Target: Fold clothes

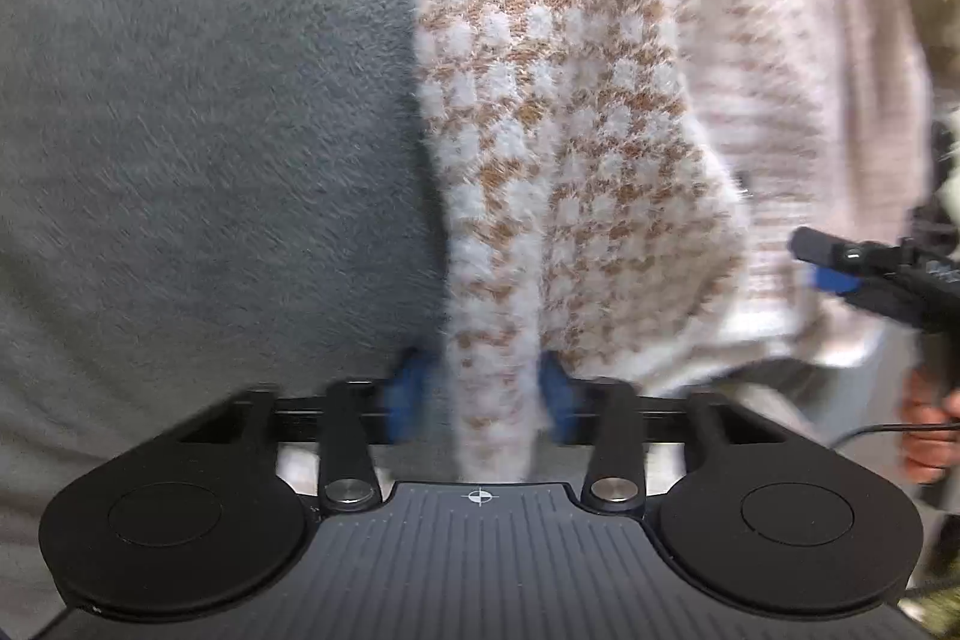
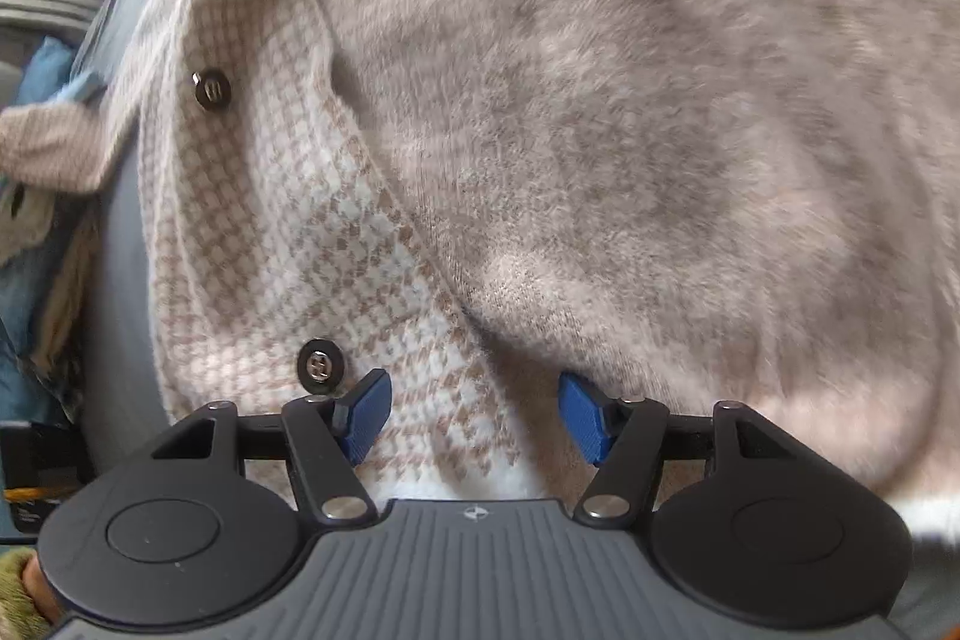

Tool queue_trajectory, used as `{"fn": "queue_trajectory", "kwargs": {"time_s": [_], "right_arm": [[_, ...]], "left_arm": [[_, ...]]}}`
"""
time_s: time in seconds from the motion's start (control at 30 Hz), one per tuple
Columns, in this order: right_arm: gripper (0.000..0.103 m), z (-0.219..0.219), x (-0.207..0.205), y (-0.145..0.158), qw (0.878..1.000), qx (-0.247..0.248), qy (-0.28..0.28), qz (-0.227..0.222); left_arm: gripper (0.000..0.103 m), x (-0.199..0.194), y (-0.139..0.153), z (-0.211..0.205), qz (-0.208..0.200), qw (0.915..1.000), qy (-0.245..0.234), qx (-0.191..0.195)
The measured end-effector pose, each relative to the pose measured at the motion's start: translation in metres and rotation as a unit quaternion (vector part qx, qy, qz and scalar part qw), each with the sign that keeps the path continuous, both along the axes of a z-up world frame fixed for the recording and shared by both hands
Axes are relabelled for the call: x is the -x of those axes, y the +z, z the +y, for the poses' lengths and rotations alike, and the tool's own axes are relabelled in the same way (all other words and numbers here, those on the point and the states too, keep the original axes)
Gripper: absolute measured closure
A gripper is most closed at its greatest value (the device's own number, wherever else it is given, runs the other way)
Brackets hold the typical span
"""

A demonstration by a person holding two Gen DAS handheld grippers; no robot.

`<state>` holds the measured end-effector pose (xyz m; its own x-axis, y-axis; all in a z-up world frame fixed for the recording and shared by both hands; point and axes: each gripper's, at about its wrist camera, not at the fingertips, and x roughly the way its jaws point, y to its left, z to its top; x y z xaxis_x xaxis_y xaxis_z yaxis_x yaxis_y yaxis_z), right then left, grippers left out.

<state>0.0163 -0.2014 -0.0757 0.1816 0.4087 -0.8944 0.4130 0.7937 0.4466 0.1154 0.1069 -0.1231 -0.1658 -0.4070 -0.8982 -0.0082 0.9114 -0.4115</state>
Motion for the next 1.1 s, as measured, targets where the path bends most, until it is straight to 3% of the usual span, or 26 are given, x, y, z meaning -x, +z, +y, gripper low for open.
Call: {"fn": "queue_trajectory", "kwargs": {"time_s": [0.03, 0.07, 0.1, 0.33, 0.5, 0.6, 0.7, 0.87, 1.1], "right_arm": [[0.083, 0.002, -0.001, -0.002, 1.0, -0.005, 0.013, -0.001], [0.094, 0.005, -0.001, -0.002, 1.0, -0.007, 0.025, -0.003], [0.097, 0.007, -0.001, 0.0, 0.999, -0.007, 0.037, -0.005], [0.099, 0.011, 0.002, 0.026, 0.996, -0.027, 0.089, -0.018], [0.099, 0.022, 0.006, 0.004, 0.994, -0.043, 0.101, 0.022], [0.099, 0.024, 0.004, 0.012, 0.993, -0.035, 0.114, 0.014], [0.099, 0.021, 0.006, 0.01, 0.992, -0.028, 0.12, 0.019], [0.099, 0.02, -0.001, 0.024, 0.991, 0.002, 0.137, 0.008], [0.099, 0.025, 0.01, 0.022, 0.985, 0.052, 0.162, 0.034]], "left_arm": [[0.097, 0.0, 0.004, -0.005, 0.002, 0.9999, 0.001, -0.011], [0.098, -0.001, 0.01, -0.01, 0.005, 0.9997, -0.002, -0.023], [0.099, -0.001, 0.015, -0.012, 0.011, 0.9995, -0.006, -0.031], [0.099, -0.008, 0.034, -0.006, 0.054, 0.9964, -0.031, -0.057], [0.099, -0.014, 0.047, -0.002, 0.085, 0.9923, -0.048, -0.076], [0.099, -0.014, 0.055, -0.008, 0.076, 0.9914, -0.077, -0.073], [0.099, -0.015, 0.045, -0.012, 0.09, 0.9907, -0.071, -0.073], [0.098, -0.011, 0.03, -0.047, 0.075, 0.9903, -0.091, -0.073], [0.09, -0.01, 0.024, -0.06, 0.078, 0.9939, -0.061, -0.05]]}}
